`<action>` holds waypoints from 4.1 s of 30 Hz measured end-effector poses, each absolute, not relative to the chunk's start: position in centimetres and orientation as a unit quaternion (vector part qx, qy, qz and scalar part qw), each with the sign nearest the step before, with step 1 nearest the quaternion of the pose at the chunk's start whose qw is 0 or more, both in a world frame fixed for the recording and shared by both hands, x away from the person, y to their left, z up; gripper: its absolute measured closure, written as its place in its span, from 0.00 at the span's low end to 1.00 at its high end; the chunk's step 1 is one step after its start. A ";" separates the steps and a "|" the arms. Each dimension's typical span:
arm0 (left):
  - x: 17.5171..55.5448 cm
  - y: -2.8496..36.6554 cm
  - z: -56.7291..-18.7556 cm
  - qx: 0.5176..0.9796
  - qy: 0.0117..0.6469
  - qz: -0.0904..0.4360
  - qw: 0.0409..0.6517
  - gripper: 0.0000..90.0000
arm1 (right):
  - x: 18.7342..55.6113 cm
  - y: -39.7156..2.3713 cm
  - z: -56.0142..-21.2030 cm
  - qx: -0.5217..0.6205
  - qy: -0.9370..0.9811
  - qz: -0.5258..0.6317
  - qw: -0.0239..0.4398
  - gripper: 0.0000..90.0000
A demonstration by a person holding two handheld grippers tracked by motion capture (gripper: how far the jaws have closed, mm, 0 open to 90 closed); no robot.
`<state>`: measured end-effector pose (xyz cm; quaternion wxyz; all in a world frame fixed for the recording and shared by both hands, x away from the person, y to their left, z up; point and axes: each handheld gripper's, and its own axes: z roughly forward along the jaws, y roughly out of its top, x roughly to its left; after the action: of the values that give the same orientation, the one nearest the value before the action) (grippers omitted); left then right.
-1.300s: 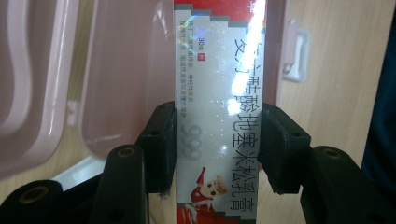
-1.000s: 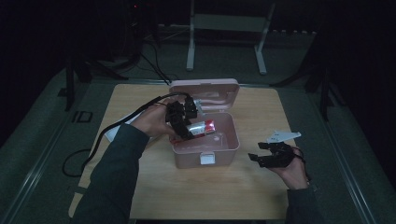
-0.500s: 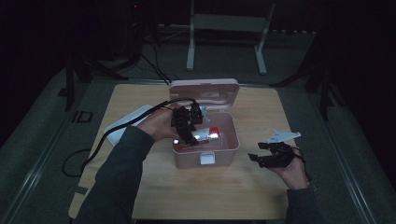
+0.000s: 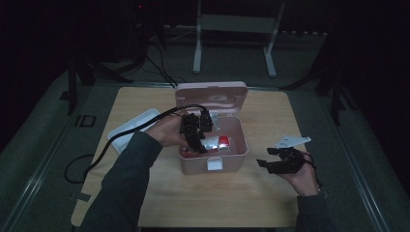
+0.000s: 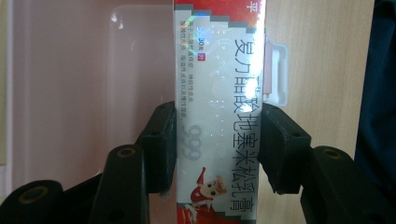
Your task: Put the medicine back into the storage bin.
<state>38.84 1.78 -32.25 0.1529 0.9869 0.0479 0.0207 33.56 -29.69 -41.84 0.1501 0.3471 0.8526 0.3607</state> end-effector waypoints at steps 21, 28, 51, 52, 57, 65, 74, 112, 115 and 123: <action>38.8 0.9 -33.3 0.988 0.039 0.015 0.146 0.57 | 33.6 -29.7 -41.9 0.347 0.854 0.359 0.148 0.38; 38.8 0.7 -33.6 0.990 0.040 0.013 0.137 0.57 | 33.6 -29.7 -41.9 0.348 0.853 0.359 0.148 0.38; 39.1 1.9 -32.2 0.985 0.063 0.024 0.157 0.57 | 33.5 -29.8 -41.9 0.347 0.855 0.355 0.151 0.37; 39.1 2.0 -32.1 0.985 0.062 0.026 0.156 0.57 | 33.5 -29.7 -41.9 0.347 0.855 0.355 0.151 0.37; 39.0 2.1 -32.3 0.987 0.064 0.033 0.143 0.59 | 33.6 -29.8 -41.9 0.347 0.855 0.355 0.151 0.37; 39.3 2.0 -32.9 0.990 0.062 0.034 0.121 0.61 | 33.5 -29.9 -41.8 0.347 0.854 0.357 0.152 0.37; 39.0 3.4 -31.6 0.985 0.071 0.062 0.145 0.60 | 33.5 -29.9 -41.8 0.348 0.854 0.357 0.152 0.37; 42.4 16.3 -31.0 0.945 0.245 0.124 0.179 0.58 | 33.6 -30.0 -41.7 0.350 0.854 0.355 0.152 0.37; 42.9 17.1 -31.4 0.941 0.257 0.126 0.183 0.58 | 33.6 -30.0 -41.8 0.349 0.855 0.353 0.151 0.37; 44.8 19.4 -33.8 0.930 0.304 0.119 0.169 0.59 | 33.6 -29.9 -41.7 0.349 0.855 0.353 0.151 0.37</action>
<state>44.83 19.43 -33.82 0.1691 0.9301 0.3038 0.1187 33.57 -29.95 -41.73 0.1511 0.3485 0.8551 0.3528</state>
